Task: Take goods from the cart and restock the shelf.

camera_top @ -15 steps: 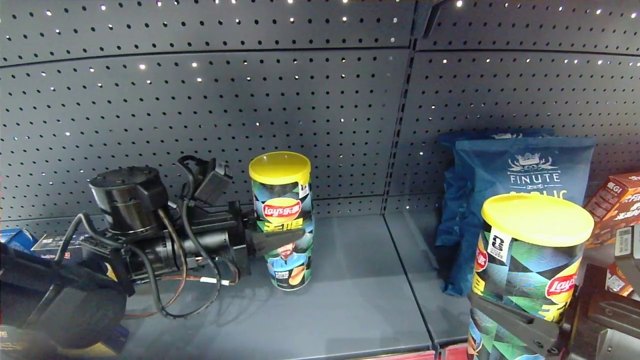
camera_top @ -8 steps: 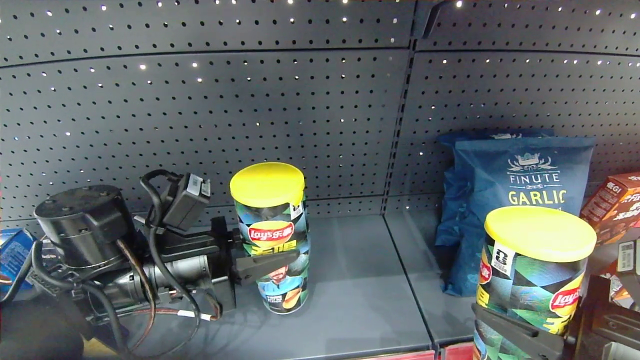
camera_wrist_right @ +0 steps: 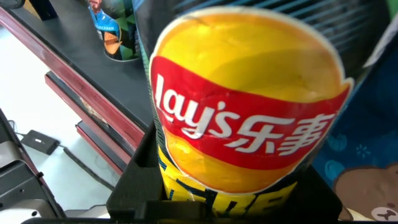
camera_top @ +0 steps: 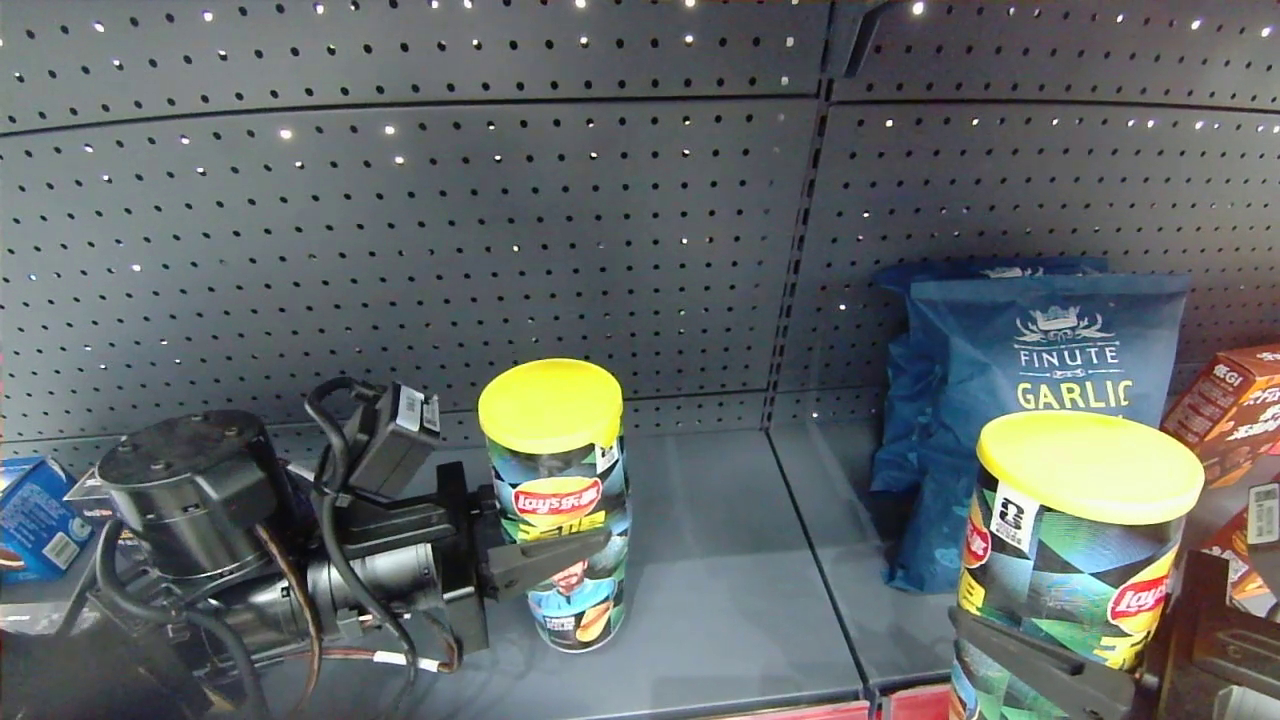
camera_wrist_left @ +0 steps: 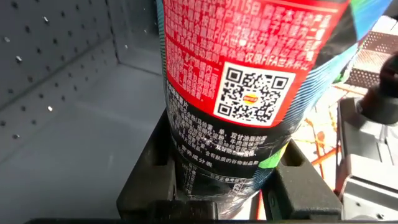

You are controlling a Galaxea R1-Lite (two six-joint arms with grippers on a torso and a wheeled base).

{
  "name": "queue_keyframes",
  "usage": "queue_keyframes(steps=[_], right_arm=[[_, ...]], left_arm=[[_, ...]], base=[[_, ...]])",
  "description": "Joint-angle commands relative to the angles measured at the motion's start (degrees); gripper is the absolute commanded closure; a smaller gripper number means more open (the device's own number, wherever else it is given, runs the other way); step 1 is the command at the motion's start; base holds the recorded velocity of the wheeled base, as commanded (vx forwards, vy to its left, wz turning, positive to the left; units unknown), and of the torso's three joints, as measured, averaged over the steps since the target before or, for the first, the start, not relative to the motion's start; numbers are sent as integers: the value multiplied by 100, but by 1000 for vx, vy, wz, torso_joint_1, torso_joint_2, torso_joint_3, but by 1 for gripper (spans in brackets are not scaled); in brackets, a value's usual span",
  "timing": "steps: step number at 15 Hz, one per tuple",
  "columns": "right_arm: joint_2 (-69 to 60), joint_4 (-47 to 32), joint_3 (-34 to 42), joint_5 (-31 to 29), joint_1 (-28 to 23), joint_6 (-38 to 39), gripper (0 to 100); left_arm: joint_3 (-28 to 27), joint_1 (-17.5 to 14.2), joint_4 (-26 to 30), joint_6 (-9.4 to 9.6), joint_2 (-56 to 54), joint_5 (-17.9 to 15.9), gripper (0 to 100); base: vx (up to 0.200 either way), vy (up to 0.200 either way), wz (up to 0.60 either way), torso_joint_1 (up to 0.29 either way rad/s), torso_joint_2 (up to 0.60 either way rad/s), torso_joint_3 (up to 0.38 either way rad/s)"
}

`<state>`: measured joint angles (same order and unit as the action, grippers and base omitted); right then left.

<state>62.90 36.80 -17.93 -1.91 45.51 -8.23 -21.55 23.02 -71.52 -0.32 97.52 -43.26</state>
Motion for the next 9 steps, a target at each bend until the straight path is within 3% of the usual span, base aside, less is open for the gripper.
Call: queue_keyframes(steps=[1, 6, 9], right_arm=[[3, 2, 0, -2, -7, -3, 100], [-33, -7, 9, -11, -7, 5, 100], [-68, -7, 9, -11, -7, 14, 100]], left_arm=[[116, 19, -11, 14, 30, 2, 100], [468, 28, -20, 49, 3, -7, 100], [652, 28, -468, 40, 126, 2, 100]], base=[[0, 0, 0, 0, 0, 0], [0, 0, 0, 0, 0, 0], [0, 0, 0, 0, 0, 0]])
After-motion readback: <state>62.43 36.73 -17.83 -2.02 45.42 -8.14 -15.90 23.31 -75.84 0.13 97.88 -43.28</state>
